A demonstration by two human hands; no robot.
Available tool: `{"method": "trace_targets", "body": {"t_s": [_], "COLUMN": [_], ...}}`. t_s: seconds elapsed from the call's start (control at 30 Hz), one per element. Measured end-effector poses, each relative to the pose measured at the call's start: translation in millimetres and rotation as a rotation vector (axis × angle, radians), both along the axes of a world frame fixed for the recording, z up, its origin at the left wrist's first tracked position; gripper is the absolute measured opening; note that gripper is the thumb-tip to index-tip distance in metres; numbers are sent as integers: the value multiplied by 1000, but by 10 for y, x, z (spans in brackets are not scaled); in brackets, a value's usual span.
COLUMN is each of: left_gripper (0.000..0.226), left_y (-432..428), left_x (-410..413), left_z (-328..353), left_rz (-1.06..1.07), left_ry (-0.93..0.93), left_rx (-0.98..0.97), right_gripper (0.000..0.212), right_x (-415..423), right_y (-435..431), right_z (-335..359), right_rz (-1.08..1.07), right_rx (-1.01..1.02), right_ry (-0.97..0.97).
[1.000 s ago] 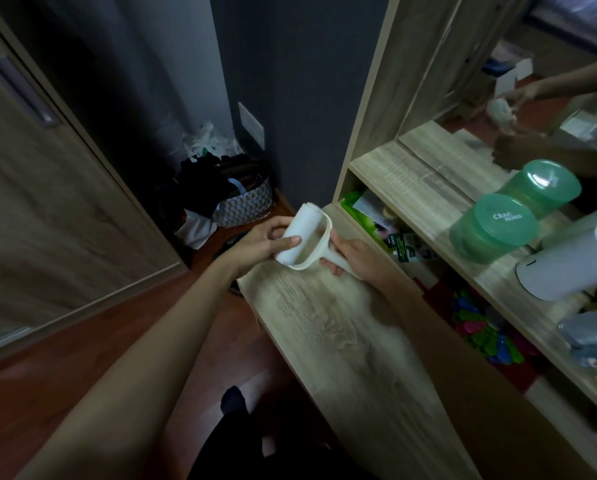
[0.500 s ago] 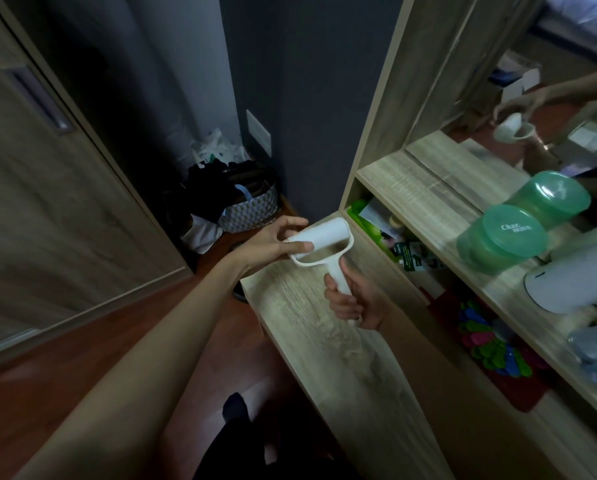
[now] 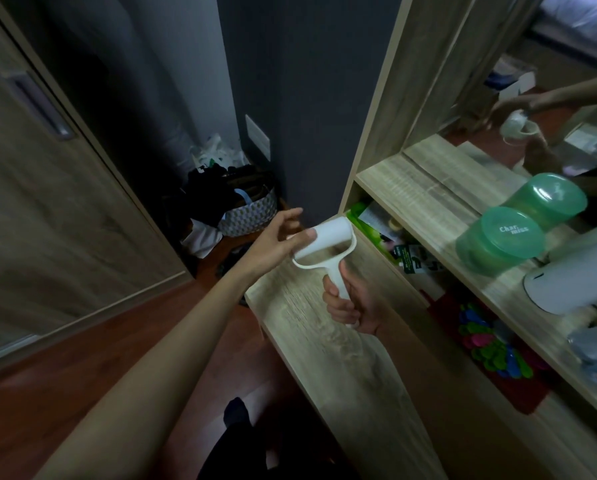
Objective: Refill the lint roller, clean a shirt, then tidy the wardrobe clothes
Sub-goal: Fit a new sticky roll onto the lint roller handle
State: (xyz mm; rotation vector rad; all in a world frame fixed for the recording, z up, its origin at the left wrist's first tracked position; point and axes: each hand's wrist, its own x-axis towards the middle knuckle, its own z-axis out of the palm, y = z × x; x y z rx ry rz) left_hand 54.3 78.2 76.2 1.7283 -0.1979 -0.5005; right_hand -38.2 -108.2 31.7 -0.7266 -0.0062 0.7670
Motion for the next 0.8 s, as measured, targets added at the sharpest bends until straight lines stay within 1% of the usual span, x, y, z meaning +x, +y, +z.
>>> {"method": "trace_targets", "body": {"t_s": [0.03, 0.07, 0.13, 0.17, 0.2, 0.3, 0.37, 0.47, 0.6, 0.7, 0.8], "left_gripper": [50, 54, 51, 47, 41, 18, 11, 17, 21, 22, 22], "left_y": [6, 24, 69, 91, 107, 129, 156, 221, 467, 787, 1213], "left_x": [20, 55, 131, 150, 160, 98, 45, -47, -107, -78, 21], "left_z": [-20, -60, -125, -134, -139, -66, -47, -18, 52, 160, 273], "left_rz": [24, 95, 280, 327, 336, 270, 270, 353, 491, 564, 621], "left_ry": [18, 33, 20, 18, 35, 109, 110, 79, 25, -58, -125], "left_rx": [22, 52, 126, 145, 135, 51, -1, -97, -159, -160, -122], "right_gripper": [48, 48, 48, 48, 48, 47, 46, 46, 47, 51, 54], "right_x": [-5, -14, -36, -45, -52, -54, -45, -5, 117, 288, 539], "right_y": [3, 6, 11, 13, 14, 17, 22, 47, 186, 406, 719], "right_z": [5, 6, 3, -3, -7, -5, 4, 18, 46, 106, 197], "right_rz": [6, 13, 29, 31, 28, 10, 2, 6, 1, 16, 63], "right_rx": [-12, -27, -47, -47, -41, -4, 21, 43, 79, 81, 92], "right_ry": [-6, -13, -19, -16, -11, 2, -4, -22, -47, -42, -48]}}
